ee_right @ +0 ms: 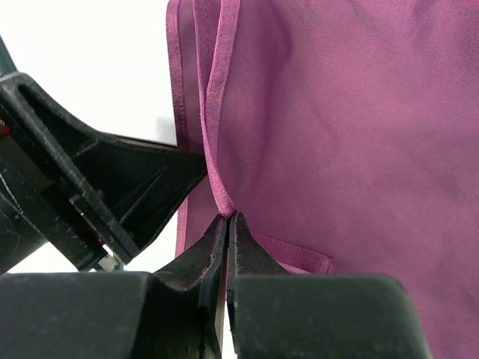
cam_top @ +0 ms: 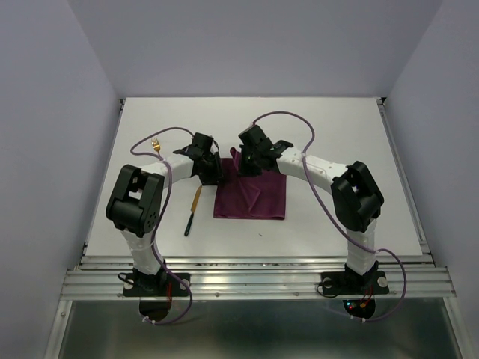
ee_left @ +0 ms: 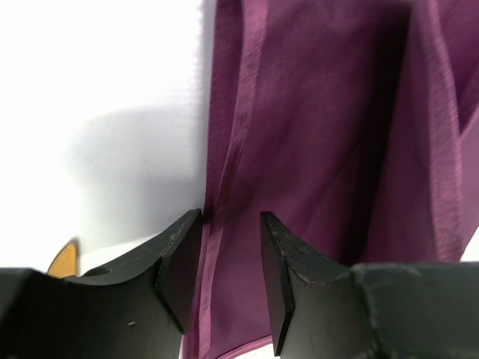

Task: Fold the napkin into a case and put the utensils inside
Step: Fold the rectangle-folded napkin at the center of the board.

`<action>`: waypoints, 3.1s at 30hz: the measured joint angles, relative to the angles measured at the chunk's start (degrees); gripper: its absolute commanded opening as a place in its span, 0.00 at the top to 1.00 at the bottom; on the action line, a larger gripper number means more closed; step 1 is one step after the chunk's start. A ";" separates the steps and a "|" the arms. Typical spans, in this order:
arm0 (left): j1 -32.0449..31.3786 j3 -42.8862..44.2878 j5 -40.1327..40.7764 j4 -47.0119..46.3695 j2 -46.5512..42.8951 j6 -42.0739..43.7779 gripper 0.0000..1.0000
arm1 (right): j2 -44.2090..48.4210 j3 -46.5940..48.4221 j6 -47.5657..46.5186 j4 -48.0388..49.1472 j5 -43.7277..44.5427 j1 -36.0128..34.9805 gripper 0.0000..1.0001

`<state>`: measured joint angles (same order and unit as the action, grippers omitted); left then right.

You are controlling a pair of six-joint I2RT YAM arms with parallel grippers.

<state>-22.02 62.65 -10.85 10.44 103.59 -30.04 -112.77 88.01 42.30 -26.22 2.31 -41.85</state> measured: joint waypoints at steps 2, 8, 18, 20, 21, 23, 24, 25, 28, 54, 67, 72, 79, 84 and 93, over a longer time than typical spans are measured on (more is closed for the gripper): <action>0.04 -0.52 0.02 0.85 -0.74 0.15 0.52 | 0.00 0.00 0.00 0.07 -0.17 0.00 0.99; 0.92 -2.78 0.09 1.40 -3.28 0.59 0.78 | 0.00 -0.02 0.00 0.09 -0.24 0.00 0.99; 1.88 -6.05 -2.29 -2.45 -3.17 0.74 1.00 | 0.00 -0.96 0.00 0.57 -0.46 0.00 0.99; 1.88 -6.29 -2.84 -3.21 -3.08 0.55 1.00 | 0.00 -0.96 0.00 0.66 -0.63 0.00 0.99; 1.88 -6.45 -3.10 -3.58 -3.08 0.50 1.00 | 0.00 -0.96 0.00 0.66 -0.68 0.00 0.99; 1.88 -6.58 -3.61 -4.17 -2.95 0.31 1.00 | 0.00 -0.96 0.00 0.72 -0.76 -0.02 0.99; 1.88 -6.71 -3.87 -4.59 -2.91 0.13 1.00 | 0.00 -0.96 0.00 0.72 -0.81 -0.02 0.99; 1.88 -6.80 -3.98 -4.83 -2.89 0.07 1.00 | 0.00 -0.96 0.00 0.70 -0.81 -0.02 0.99; 1.88 -7.15 -4.31 -5.64 -2.84 -0.33 1.00 | -0.09 -0.94 0.00 0.72 -0.83 -0.22 0.99; 1.88 -7.32 -5.62 -7.76 -2.16 -0.92 1.00 | -7.93 7.23 1.27 -0.55 -1.31 -3.89 0.99; 1.88 -7.32 -5.57 -7.76 -2.16 -1.11 1.00 | -10.03 8.72 2.56 -0.70 -1.05 -3.89 0.95; 1.88 -7.37 -5.46 -7.82 -2.16 -1.31 1.00 | -10.36 9.05 2.40 -0.24 -2.38 -3.89 0.49; 1.99 -7.37 -4.70 -7.56 -2.34 -1.55 1.00 | -2.75 1.81 -0.66 0.37 1.25 -3.50 0.39; 2.03 -7.39 -3.17 -5.99 -3.17 -1.44 1.00 | 12.33 -10.19 -0.83 2.36 5.14 -1.64 0.71; 2.32 -9.05 -1.36 -2.78 -5.57 -0.68 1.00 | 13.60 -20.72 0.83 3.10 3.74 1.81 0.87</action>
<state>-19.70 53.60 -12.21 7.66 98.02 -30.72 -99.18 67.29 43.13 -23.11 6.04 -40.03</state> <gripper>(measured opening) 0.017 0.140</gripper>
